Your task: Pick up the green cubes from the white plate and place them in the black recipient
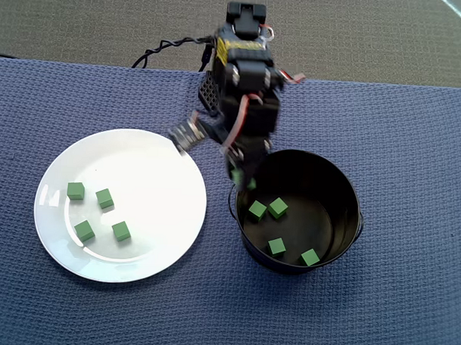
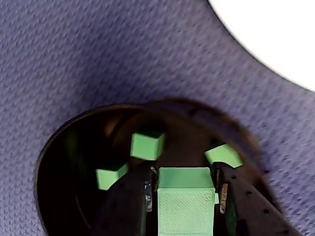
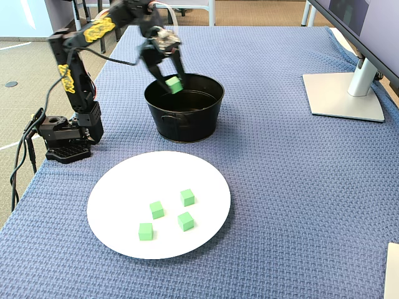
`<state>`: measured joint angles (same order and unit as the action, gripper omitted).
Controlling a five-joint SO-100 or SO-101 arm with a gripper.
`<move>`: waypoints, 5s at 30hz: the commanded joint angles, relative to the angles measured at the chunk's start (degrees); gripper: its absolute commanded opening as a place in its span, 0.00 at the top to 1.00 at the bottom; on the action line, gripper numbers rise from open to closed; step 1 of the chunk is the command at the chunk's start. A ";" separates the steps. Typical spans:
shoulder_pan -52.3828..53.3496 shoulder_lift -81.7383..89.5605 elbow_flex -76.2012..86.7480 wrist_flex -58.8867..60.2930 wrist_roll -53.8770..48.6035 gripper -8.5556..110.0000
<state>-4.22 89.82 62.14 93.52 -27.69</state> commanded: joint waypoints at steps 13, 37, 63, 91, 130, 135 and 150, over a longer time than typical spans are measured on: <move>-14.41 -6.06 -1.23 -2.02 2.20 0.59; 34.54 -3.87 8.00 -15.47 -4.75 0.72; 50.98 -21.27 16.17 -31.11 -17.23 0.69; 47.02 -28.83 13.01 -37.97 -41.40 0.93; -11.25 8.53 25.22 -19.60 17.49 0.93; -12.74 7.82 26.28 -20.13 16.44 0.84; -3.96 15.21 22.06 -12.74 9.58 0.56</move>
<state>-12.57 101.51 90.00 77.78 -16.70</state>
